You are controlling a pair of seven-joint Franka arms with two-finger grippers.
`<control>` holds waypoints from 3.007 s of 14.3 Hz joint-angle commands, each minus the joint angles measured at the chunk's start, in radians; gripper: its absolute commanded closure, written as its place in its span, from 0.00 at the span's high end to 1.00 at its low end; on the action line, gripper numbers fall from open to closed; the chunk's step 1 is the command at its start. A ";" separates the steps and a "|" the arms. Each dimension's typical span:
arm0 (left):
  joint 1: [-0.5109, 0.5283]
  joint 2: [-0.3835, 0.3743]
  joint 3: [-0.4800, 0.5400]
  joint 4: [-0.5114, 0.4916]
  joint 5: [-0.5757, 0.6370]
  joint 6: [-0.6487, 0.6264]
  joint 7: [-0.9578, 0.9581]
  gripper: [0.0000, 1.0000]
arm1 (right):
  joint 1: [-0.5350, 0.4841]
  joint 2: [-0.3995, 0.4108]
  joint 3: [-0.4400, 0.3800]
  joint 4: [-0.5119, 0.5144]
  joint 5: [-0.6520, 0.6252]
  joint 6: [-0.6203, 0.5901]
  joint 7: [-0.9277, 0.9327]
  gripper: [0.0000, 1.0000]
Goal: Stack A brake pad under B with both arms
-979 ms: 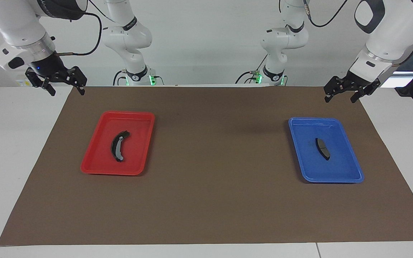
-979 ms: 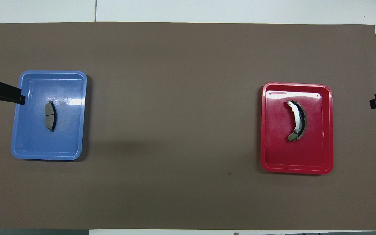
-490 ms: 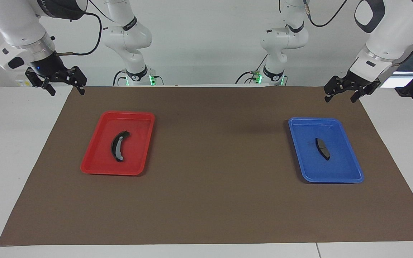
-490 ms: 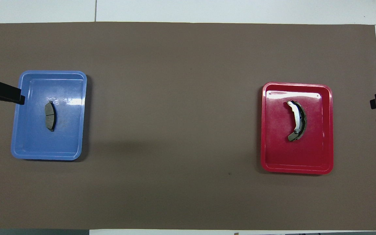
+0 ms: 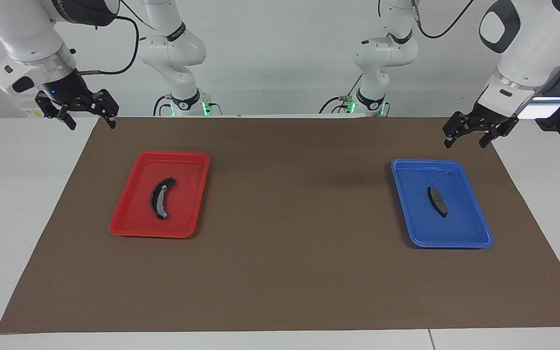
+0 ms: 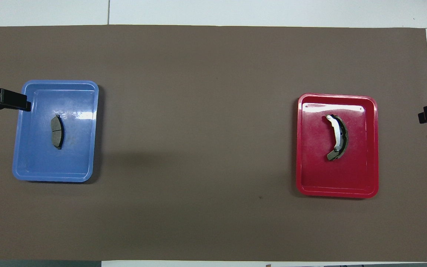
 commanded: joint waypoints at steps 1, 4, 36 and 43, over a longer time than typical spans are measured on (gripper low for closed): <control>0.036 -0.027 -0.001 -0.167 -0.002 0.174 0.056 0.99 | 0.007 -0.018 0.002 -0.102 0.032 0.086 0.000 1.00; 0.066 0.037 -0.001 -0.271 -0.001 0.328 0.086 0.99 | 0.014 -0.012 0.005 -0.239 0.065 0.232 0.047 1.00; -0.089 0.054 -0.007 -0.416 0.001 0.512 -0.019 0.01 | 0.051 0.191 0.002 -0.629 0.062 0.804 -0.026 0.01; -0.498 0.190 -0.007 -0.367 0.001 0.615 -0.435 0.01 | 0.050 0.183 0.002 -0.402 0.058 0.542 -0.063 0.00</control>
